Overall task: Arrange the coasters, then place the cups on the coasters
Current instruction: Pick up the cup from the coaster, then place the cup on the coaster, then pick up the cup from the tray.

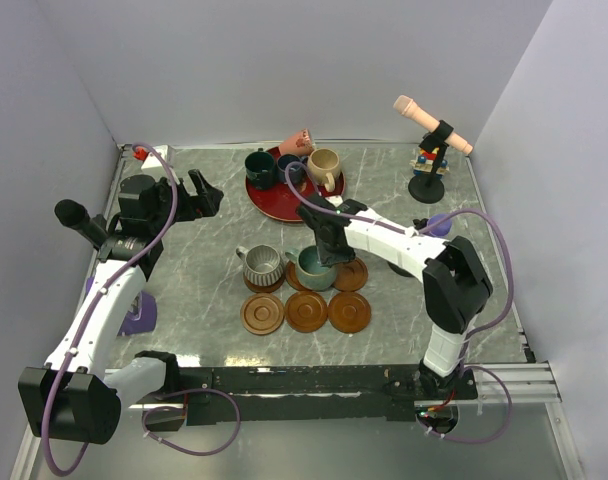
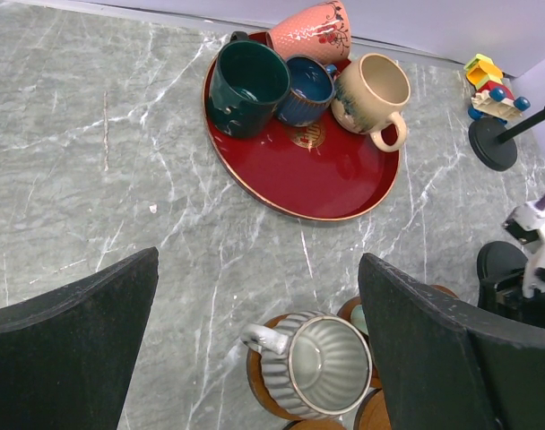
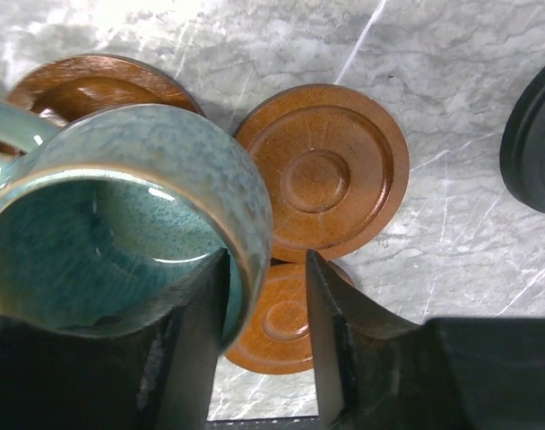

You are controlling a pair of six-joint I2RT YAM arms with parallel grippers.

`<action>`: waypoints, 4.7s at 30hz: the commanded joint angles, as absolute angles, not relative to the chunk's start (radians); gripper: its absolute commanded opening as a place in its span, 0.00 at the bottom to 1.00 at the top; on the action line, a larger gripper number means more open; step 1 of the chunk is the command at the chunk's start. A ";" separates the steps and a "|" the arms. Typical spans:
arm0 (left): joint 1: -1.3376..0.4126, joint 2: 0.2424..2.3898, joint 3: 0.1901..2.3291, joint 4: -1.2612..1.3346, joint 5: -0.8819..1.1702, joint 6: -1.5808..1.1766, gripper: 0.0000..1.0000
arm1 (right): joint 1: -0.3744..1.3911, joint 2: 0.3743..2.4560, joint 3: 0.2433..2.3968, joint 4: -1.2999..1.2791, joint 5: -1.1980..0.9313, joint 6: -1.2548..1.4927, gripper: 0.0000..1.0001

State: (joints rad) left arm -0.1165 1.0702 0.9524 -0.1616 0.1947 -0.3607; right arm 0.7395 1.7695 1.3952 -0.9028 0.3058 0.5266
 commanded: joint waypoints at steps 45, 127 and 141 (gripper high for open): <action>-0.120 1.063 0.959 -0.124 0.215 -0.362 0.97 | 0.830 1.802 1.589 -1.054 0.477 0.739 0.00; -0.133 1.161 1.005 -0.042 0.244 -0.429 0.99 | 0.736 1.580 1.643 -0.839 0.361 0.462 0.83; -0.446 1.810 1.537 -0.071 0.042 -0.577 0.91 | 0.637 1.387 1.530 -0.714 0.321 0.396 0.81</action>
State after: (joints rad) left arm -0.3992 1.6619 1.3895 -0.0826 0.1066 -0.4866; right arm 0.6407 1.5341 1.5791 -0.7849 0.3187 0.4183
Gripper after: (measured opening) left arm 0.928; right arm 0.811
